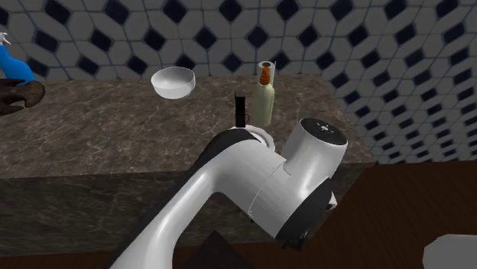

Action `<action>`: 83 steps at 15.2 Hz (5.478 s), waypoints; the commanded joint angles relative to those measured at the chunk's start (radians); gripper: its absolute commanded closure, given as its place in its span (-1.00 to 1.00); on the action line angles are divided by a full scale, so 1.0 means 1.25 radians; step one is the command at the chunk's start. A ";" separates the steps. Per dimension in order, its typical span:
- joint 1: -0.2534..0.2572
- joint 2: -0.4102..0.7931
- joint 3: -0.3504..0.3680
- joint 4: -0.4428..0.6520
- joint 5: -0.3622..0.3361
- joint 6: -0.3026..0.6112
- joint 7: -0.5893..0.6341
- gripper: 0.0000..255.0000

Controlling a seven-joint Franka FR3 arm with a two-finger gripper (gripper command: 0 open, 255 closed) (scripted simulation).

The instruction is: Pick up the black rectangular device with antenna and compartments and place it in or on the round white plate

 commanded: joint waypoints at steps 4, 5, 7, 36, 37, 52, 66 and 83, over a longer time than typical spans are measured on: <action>0.020 0.070 0.035 0.045 0.021 0.039 0.017 -1.00; 0.025 0.094 0.046 0.061 0.027 0.051 0.023 -1.00; 0.036 0.142 0.068 0.096 0.036 0.073 0.034 -1.00; 0.245 0.954 0.325 1.020 -0.187 0.031 0.247 -1.00; 0.242 0.948 0.324 1.000 -0.184 0.045 0.247 -1.00; 0.223 0.918 0.323 0.884 -0.172 0.132 0.246 1.00; 0.235 0.939 0.324 0.969 -0.180 0.067 0.245 1.00; 0.172 0.772 0.326 0.863 -0.117 0.020 0.197 1.00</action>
